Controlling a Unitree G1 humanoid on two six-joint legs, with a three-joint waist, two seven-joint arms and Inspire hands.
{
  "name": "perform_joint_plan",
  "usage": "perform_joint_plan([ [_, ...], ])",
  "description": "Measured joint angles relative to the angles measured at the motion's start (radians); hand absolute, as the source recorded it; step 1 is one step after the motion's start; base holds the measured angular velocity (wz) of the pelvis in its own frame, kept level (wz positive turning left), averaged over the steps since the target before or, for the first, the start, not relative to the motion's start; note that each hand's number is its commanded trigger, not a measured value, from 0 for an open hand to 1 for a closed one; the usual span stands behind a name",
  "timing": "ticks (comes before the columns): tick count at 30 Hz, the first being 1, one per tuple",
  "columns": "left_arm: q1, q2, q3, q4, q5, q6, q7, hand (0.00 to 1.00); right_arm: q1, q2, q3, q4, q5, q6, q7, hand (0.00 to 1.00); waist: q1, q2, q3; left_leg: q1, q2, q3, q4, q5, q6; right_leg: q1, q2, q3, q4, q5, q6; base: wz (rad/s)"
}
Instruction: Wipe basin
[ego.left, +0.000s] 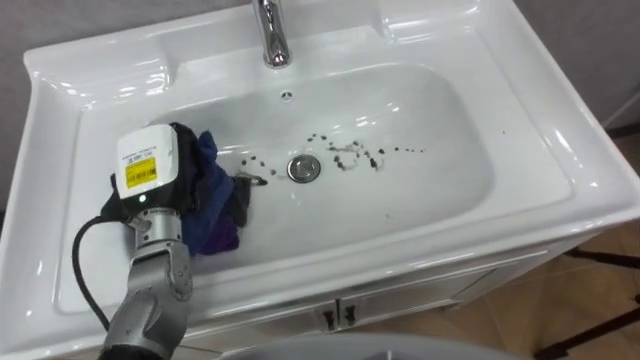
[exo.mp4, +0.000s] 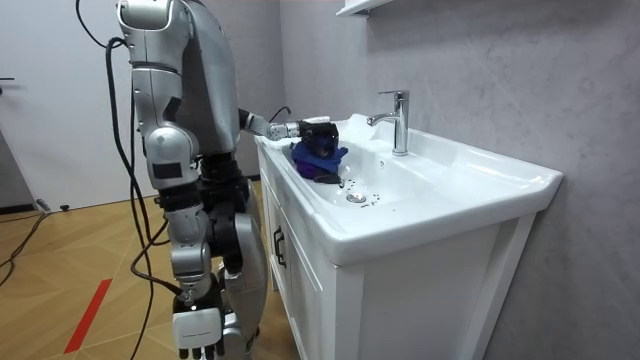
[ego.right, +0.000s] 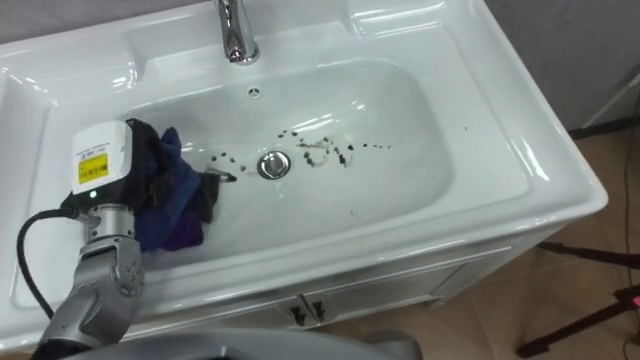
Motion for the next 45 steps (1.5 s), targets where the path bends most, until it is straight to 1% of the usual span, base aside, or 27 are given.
perform_joint_plan([
  [1,-0.002,-0.001,0.0,0.017,0.024,0.003,0.0,1.0,-0.001,0.0,0.0,-0.003,0.001,0.0,-0.001,0.0,0.0,0.003,-0.0021,0.0,0.0,0.0,0.0,0.0,0.0,0.0,0.0,-0.001,0.0,0.0,0.0,0.0],
  [5,-0.02,-0.001,0.0,0.08,0.057,0.004,0.002,1.0,0.011,0.0,-0.001,-0.004,0.033,0.0,-0.017,0.0,-0.005,0.006,-0.0043,0.008,0.001,0.0,0.0,0.0,0.0,0.008,0.0,-0.001,0.001,0.0,-0.001,0.0],
  [9,-0.029,-0.001,0.0,0.12,0.058,0.006,0.009,1.0,0.01,0.0,-0.011,-0.013,0.036,0.0,-0.035,0.0,-0.032,0.014,-0.0049,0.007,0.001,0.0,0.0,0.0,0.0,0.008,0.0,-0.001,0.001,0.0,-0.001,0.0],
  [10,-0.033,-0.001,0.0,0.132,0.06,0.006,0.01,1.0,0.011,0.0,-0.011,-0.013,0.036,0.0,-0.036,0.0,-0.034,0.017,-0.0045,0.009,0.001,0.0,0.0,0.0,0.0,0.008,0.001,0.0,0.001,0.0,-0.001,0.0],
  [14,-0.035,-0.001,0.0,0.144,0.083,0.008,0.008,1.0,0.02,0.0,-0.011,-0.012,0.035,0.004,-0.042,0.0,-0.034,0.015,-0.0037,0.018,0.002,0.004,-0.001,0.0,0.0,0.011,0.001,0.005,0.0,0.0,-0.001,-0.05],
  [16,-0.034,-0.001,0.0,0.147,0.113,0.013,0.004,1.0,0.026,0.0,-0.013,-0.017,0.033,0.004,-0.051,0.0,-0.034,0.012,-0.004,0.021,0.002,0.009,-0.002,0.0,0.0,0.011,0.001,0.01,0.001,0.0,0.0,-0.06],
  [19,-0.034,-0.003,0.0,0.149,0.137,0.016,0.002,1.0,0.029,0.001,-0.031,-0.017,0.031,0.004,-0.058,0.0,-0.035,0.011,-0.0042,0.022,0.002,0.011,-0.002,0.0,0.0,0.011,0.002,0.012,0.001,0.0,0.0,-0.01],
  [24,-0.034,-0.005,0.0,0.15,0.157,0.019,0.0,1.0,0.03,0.0,-0.033,-0.021,0.042,0.003,-0.064,0.0,-0.037,0.01,-0.0042,0.024,0.002,0.011,-0.002,0.0,0.0,0.012,0.002,0.012,0.002,0.001,0.0,0.0],
  [27,-0.039,-0.005,-0.002,0.155,0.156,0.025,0.0,1.0,0.031,0.0,-0.032,-0.026,0.062,0.003,-0.068,0.0,-0.044,0.011,-0.0042,0.019,0.003,0.014,-0.002,0.0,0.0,0.006,0.003,0.015,0.003,0.001,0.0,0.0],
  [30,-0.046,-0.005,-0.003,0.168,0.155,0.033,-0.005,1.0,0.032,0.0,-0.032,-0.041,0.072,0.003,-0.069,0.0,-0.062,0.017,-0.0035,0.013,0.003,0.015,-0.002,-0.001,-0.001,0.001,0.003,0.015,0.004,0.001,0.0,0.0],
  [32,-0.071,-0.005,-0.006,0.19,0.155,0.033,-0.016,1.0,0.031,0.001,-0.032,-0.042,0.072,0.003,-0.068,0.0,-0.067,0.022,-0.0044,0.003,0.003,0.015,-0.002,-0.001,-0.001,-0.011,0.003,0.016,0.009,0.001,0.0,0.0],
  [34,-0.11,0.001,-0.019,0.233,0.154,0.041,-0.031,1.0,0.031,0.0,-0.041,-0.041,0.072,0.004,-0.069,0.0,-0.085,0.027,-0.0031,-0.003,0.003,0.017,0.0,-0.001,-0.001,-0.027,0.003,0.02,0.033,0.001,0.0,-0.03],
  [35,-0.116,0.001,-0.019,0.24,0.154,0.042,-0.038,1.0,0.031,-0.001,-0.042,-0.043,0.072,0.003,-0.071,0.0,-0.088,0.029,-0.0026,-0.004,0.003,0.021,0.001,-0.001,-0.001,-0.032,0.003,0.024,0.038,0.001,0.0,-0.16],
  [36,-0.135,0.001,-0.02,0.26,0.154,0.045,-0.048,1.0,0.03,-0.002,-0.042,-0.047,0.076,0.003,-0.076,0.0,-0.092,0.03,-0.0018,-0.004,0.003,0.031,0.001,-0.001,-0.001,-0.035,0.003,0.032,0.038,0.001,0.0,-0.2],
  [38,-0.159,0.002,-0.021,0.285,0.154,0.048,-0.065,1.0,0.03,-0.002,-0.048,-0.049,0.089,0.003,-0.079,0.0,-0.108,0.03,-0.0018,-0.01,0.003,0.038,0.003,-0.001,-0.001,-0.048,0.004,0.038,0.039,0.0,0.0,-0.15],
  [40,-0.2,0.003,-0.032,0.328,0.155,0.063,-0.067,1.0,0.031,-0.002,-0.054,-0.052,0.131,0.003,-0.088,0.0,-0.138,0.031,0.0,-0.029,0.003,0.042,0.004,-0.001,0.0,-0.069,0.006,0.047,0.039,0.003,0.003,-0.05],
  [41,-0.214,0.003,-0.039,0.344,0.155,0.065,-0.067,1.0,0.033,-0.003,-0.058,-0.052,0.135,0.003,-0.089,0.0,-0.144,0.032,-0.0002,-0.032,0.003,0.042,0.003,-0.001,0.0,-0.072,0.006,0.048,0.038,0.003,0.003,-0.05],
  [42,-0.241,0.003,-0.049,0.375,0.155,0.065,-0.068,1.0,0.032,-0.005,-0.063,-0.052,0.149,0.003,-0.093,0.0,-0.149,0.036,0.0005,-0.038,0.004,0.044,0.002,-0.001,0.0,-0.08,0.008,0.051,0.039,0.006,0.003,-0.05],
  [43,-0.268,0.004,-0.06,0.405,0.155,0.065,-0.068,1.0,0.034,-0.006,-0.07,-0.048,0.152,0.003,-0.098,0.0,-0.165,0.039,0.004,-0.041,0.005,0.045,0.002,-0.001,0.0,-0.083,0.008,0.051,0.038,0.008,0.003,-0.06],
  [44,-0.28,0.003,-0.062,0.42,0.155,0.065,-0.068,1.0,0.033,-0.007,-0.075,-0.043,0.152,0.003,-0.099,0.0,-0.171,0.042,0.0065,-0.042,0.005,0.045,0.002,-0.001,0.0,-0.084,0.009,0.052,0.039,0.008,0.003,-0.04],
  [45,-0.297,0.003,-0.065,0.441,0.155,0.065,-0.069,1.0,0.033,-0.011,-0.081,-0.038,0.152,0.002,-0.102,0.0,-0.181,0.048,0.0063,-0.052,0.005,0.049,0.002,-0.001,0.0,-0.094,0.009,0.054,0.041,0.009,0.003,-0.09],
])
